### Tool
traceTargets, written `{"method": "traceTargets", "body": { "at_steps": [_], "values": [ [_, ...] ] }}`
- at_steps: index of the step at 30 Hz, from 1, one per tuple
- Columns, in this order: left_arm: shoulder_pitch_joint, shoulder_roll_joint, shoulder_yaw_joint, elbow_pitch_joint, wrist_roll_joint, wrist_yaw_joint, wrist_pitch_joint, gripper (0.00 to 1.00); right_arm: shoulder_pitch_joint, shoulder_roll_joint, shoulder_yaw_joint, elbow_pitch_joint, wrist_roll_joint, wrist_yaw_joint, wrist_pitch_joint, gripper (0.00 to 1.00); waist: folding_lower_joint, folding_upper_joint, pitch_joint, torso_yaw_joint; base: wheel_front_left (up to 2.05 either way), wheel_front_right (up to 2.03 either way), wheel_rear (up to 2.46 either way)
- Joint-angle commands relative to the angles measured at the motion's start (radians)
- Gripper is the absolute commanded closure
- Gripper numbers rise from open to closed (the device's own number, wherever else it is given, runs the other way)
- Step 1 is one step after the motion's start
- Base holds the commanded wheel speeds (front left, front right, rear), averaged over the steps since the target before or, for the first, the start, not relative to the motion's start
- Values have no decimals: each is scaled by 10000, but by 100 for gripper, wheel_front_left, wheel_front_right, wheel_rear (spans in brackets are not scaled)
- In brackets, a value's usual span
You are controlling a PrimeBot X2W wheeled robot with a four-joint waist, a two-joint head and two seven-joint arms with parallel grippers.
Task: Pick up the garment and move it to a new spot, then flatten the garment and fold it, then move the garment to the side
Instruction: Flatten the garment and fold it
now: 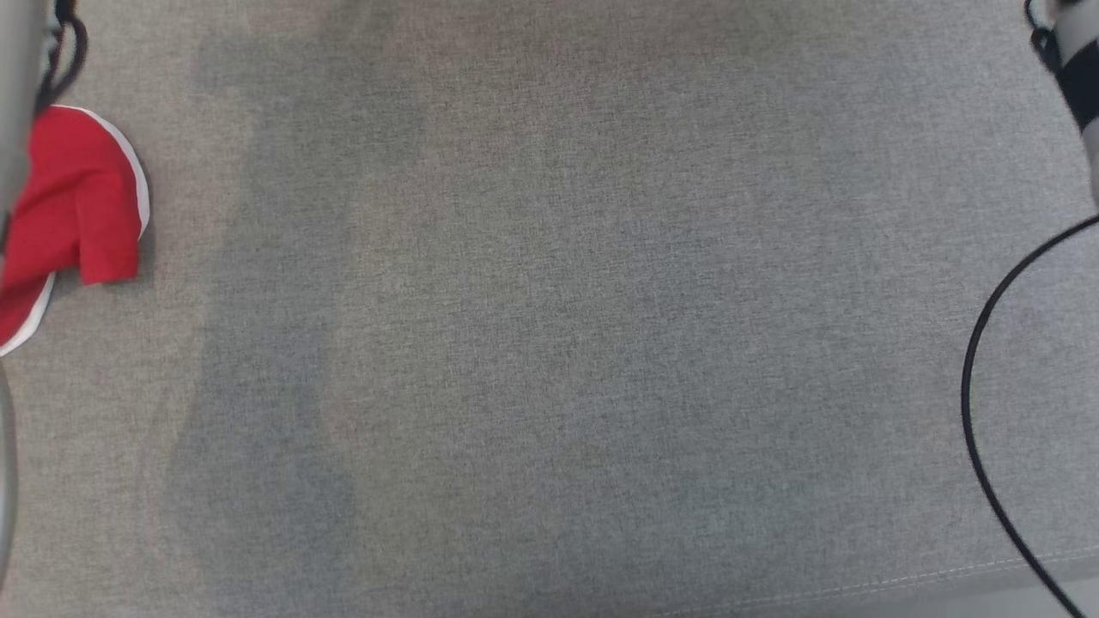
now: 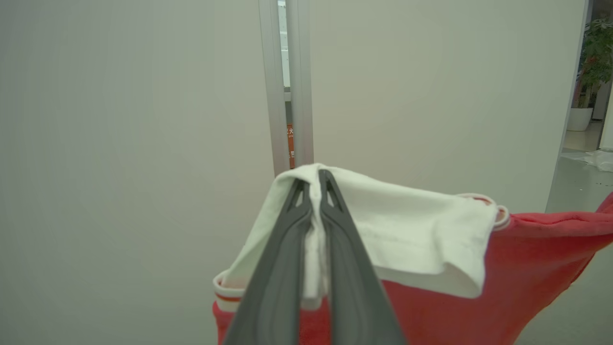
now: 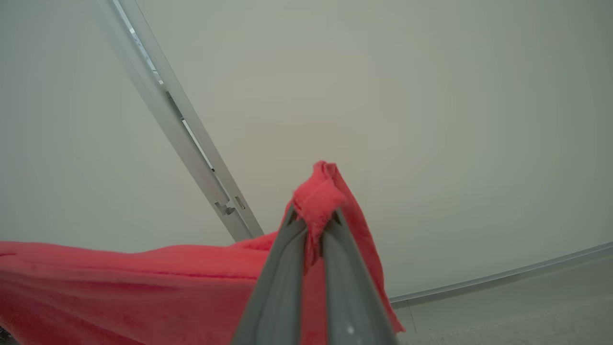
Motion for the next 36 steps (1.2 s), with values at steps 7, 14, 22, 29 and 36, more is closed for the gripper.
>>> {"method": "traceTargets", "body": {
  "at_steps": [7,14,22,29,36],
  "values": [
    [4882,460,1720,-3199,515,1019,-32,100,3633,-419,683,-2019,1254,-14,-217,100,1,0,-1025,-196,0,0,0],
    [9599,197,2874,-6164,1025,1918,-33,100,6886,-882,928,-3766,2003,-14,-357,100,1,0,-1754,-155,0,0,0],
    [13845,-793,3830,-7872,1359,2277,-36,100,10321,-1030,199,-4867,2334,-16,-436,100,1,0,-2633,76,0,0,0],
    [15986,-1553,3823,-7884,1764,1902,-36,100,12851,-952,-1123,-5516,1910,-17,-430,100,1,0,-3278,419,0,0,0],
    [16932,-1722,3519,-7279,2366,1506,-36,100,14708,-694,-1974,-6203,1107,-16,-417,100,1,0,-3725,541,0,0,0]
  ]
}}
